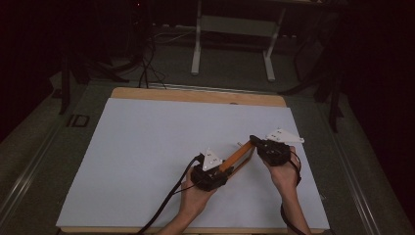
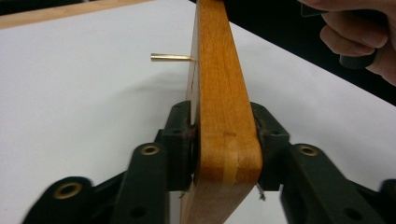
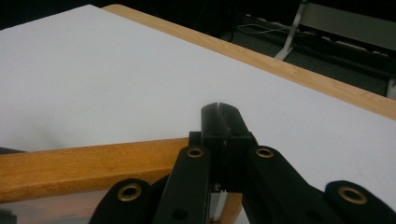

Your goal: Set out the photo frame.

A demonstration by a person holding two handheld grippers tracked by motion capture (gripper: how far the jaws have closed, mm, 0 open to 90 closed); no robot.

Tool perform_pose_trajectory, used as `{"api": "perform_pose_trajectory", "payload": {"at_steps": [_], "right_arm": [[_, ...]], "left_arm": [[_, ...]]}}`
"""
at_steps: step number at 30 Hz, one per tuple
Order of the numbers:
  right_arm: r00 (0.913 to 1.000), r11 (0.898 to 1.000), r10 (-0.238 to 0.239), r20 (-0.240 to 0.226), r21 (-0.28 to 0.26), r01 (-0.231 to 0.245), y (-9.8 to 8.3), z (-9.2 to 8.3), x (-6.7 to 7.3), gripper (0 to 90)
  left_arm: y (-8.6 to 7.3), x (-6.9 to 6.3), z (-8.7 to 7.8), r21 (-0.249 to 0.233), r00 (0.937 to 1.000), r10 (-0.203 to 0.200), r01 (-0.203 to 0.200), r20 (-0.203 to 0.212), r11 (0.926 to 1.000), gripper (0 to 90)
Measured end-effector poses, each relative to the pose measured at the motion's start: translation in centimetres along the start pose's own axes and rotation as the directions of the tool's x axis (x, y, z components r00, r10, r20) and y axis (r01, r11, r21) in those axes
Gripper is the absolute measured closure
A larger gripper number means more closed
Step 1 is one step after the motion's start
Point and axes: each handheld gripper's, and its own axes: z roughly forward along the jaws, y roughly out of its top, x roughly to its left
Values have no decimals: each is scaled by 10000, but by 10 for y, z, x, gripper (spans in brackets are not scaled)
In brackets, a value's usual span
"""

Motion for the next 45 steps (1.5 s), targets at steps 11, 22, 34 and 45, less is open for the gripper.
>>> {"api": "perform_pose_trajectory", "payload": {"at_steps": [11, 22, 34, 45], "right_arm": [[10000, 9999, 38, 2, -132, -38, -2, 0, 0, 900], [9998, 9996, 169, -90, -211, -171, -3, 0, -1, 900], [9997, 9995, 186, -156, -235, -189, -3, 0, -2, 900], [9999, 9997, 145, -92, -177, -147, -1, 2, -1, 900]], "left_arm": [[-21, 7, 3, -6, 9998, -156, 156, 142, 9999, 458], [-42, 7, 21, 909, 9998, 161, -174, 151, 9957, 511], [-44, 6, 27, 1003, 9991, 405, -391, -123, 9942, 652], [-43, 4, 27, 1039, 9964, 785, -747, -329, 9918, 683]]}}
